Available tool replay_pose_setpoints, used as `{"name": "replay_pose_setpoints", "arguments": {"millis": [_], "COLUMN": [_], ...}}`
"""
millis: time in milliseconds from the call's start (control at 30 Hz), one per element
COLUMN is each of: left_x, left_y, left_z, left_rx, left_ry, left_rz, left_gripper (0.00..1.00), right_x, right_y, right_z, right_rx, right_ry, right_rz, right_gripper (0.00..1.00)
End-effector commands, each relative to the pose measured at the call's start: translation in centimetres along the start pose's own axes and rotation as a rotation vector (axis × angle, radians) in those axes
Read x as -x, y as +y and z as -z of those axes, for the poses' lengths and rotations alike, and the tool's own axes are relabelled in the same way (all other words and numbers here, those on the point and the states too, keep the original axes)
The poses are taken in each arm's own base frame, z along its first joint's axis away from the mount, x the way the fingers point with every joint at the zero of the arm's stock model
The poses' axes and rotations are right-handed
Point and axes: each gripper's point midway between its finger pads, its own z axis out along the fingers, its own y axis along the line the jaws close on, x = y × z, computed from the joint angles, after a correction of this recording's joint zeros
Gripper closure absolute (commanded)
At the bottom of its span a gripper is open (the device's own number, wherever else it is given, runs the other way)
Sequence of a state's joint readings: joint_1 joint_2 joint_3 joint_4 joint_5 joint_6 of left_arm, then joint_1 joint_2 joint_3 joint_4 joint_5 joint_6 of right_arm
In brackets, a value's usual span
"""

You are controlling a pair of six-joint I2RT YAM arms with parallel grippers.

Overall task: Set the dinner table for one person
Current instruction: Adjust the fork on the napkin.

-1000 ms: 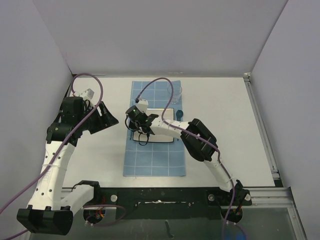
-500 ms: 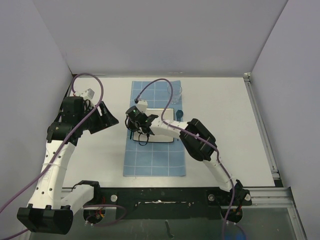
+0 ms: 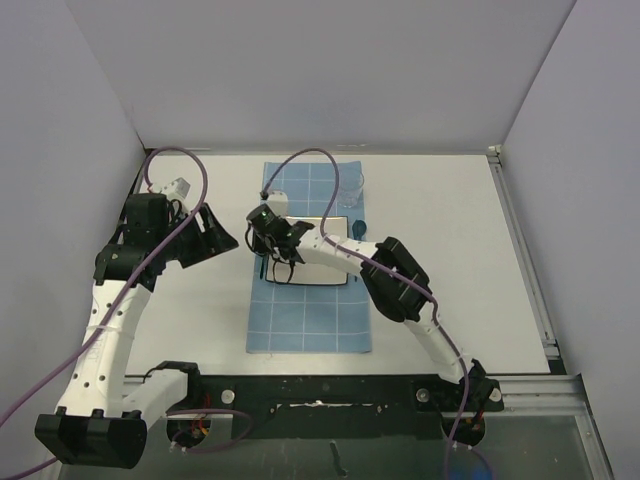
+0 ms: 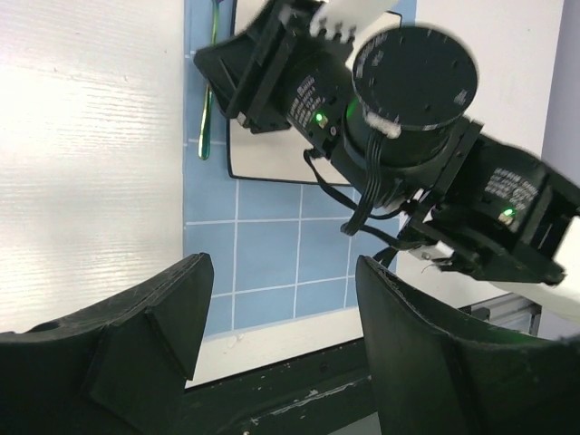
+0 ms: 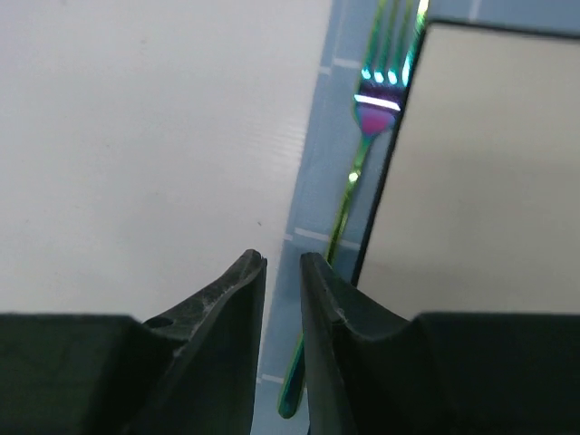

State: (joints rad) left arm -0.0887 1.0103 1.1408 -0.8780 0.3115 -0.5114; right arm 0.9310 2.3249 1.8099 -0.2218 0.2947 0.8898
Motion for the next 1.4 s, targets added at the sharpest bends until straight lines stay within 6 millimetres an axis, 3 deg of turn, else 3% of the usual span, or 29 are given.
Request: {"name": "replay_pose_setpoints", "arguments": {"millis": [0, 67, 133, 233, 300, 400, 467, 567, 667, 900, 933, 1033, 1067, 1233, 1367], "left_x": [2.7, 4.5, 6.2, 7.4, 7.2, 6.8, 6.2, 5.4, 5.2, 5.5, 5.6, 6.4, 6.7, 8.5, 8.2], "left_y": [-3.2, -5.1, -6.8, -9.5, -10.7, -10.8, -9.9, -8.4, -6.3, -4.5, -4.5, -5.0, -5.2, -4.9, -3.8], "left_z": [1.9, 4.4, 6.9, 9.7, 10.9, 11.0, 9.8, 7.4, 5.1, -0.3, -1.3, -3.8, -4.5, -9.3, -14.6], "left_rx": [-0.121, -0.152, -0.181, -0.267, -0.32, -0.34, -0.325, -0.284, -0.204, -0.161, -0.17, -0.209, -0.221, -0.194, -0.158], "left_ry": [-0.077, -0.133, -0.195, -0.255, -0.268, -0.268, -0.238, -0.18, -0.15, -0.077, -0.065, -0.042, -0.035, -0.002, 0.072], "left_rz": [-0.108, -0.19, -0.261, -0.34, -0.367, -0.381, -0.362, -0.307, -0.244, -0.161, -0.147, -0.112, -0.104, -0.075, -0.048], "left_gripper": [0.37, 0.35, 0.33, 0.32, 0.31, 0.3, 0.3, 0.3, 0.3, 0.35, 0.4, 0.9, 1.0, 1.0, 1.0], "right_x": [9.3, 13.1, 15.5, 17.4, 17.9, 19.1, 18.5, 17.4, 16.2, 14.7, 14.8, 15.1, 15.3, 16.3, 17.1], "right_y": [6.6, 8.5, 9.2, 7.7, 5.1, 0.1, -3.8, -9.6, -13.8, -12.6, -12.5, -12.5, -12.5, -13.4, -14.7], "right_z": [4.4, 7.2, 10.1, 14.7, 17.6, 22.9, 24.7, 27.2, 28.0, 26.4, 26.2, 25.6, 25.5, 24.9, 24.4], "right_rx": [0.145, 0.173, 0.198, 0.152, 0.068, -0.108, -0.239, -0.426, -0.512, -0.318, -0.314, -0.329, -0.331, -0.337, -0.33], "right_ry": [-0.131, -0.169, -0.197, -0.22, -0.216, -0.225, -0.186, -0.104, -0.027, -0.042, -0.04, -0.032, -0.033, -0.037, -0.036], "right_rz": [0.216, 0.364, 0.474, 0.584, 0.657, 0.727, 0.769, 0.756, 0.683, 0.585, 0.586, 0.602, 0.607, 0.599, 0.565], "right_gripper": [0.76, 0.76, 0.74, 0.69, 0.67, 0.66, 0.65, 0.49, 0.48, 0.49, 0.49, 0.5, 0.5, 0.5, 0.51]}}
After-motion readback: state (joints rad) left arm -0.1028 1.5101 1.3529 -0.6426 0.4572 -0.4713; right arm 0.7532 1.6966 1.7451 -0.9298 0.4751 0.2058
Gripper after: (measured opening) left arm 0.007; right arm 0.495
